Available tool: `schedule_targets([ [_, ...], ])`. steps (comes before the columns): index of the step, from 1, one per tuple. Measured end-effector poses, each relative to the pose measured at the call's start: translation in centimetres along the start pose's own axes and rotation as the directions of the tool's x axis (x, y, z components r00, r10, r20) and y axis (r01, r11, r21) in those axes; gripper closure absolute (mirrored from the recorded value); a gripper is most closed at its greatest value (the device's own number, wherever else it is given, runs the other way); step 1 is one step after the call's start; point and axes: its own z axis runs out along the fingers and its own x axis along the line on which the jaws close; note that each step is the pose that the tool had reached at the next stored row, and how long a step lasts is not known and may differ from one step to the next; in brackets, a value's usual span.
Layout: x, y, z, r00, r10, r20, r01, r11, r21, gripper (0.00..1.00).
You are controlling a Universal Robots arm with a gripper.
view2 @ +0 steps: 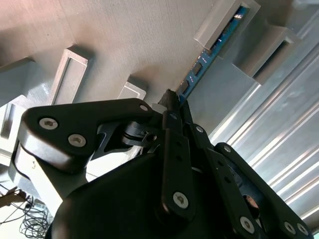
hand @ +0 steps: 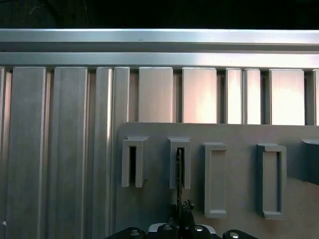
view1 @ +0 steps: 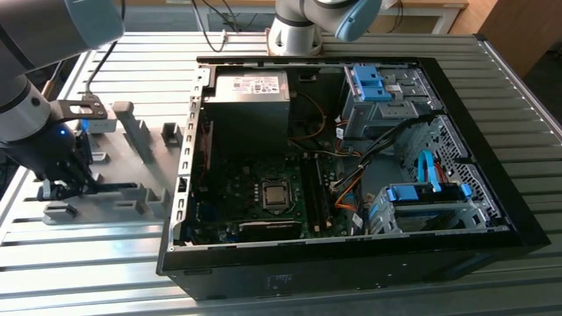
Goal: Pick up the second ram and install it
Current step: 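Pick up the second ram and move it above second insertion slot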
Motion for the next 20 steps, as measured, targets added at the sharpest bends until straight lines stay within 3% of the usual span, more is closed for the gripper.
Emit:
schedule_targets([
  [8, -0.04, -0.02, -2.37, 1.0000, 0.000, 0.0001, 0.000, 1.0000, 0.0001, 0.86],
  [20, -0.17, -0.05, -7.69, 1.0000, 0.000, 0.0000, 0.000, 1.0000, 0.0001, 0.86],
])
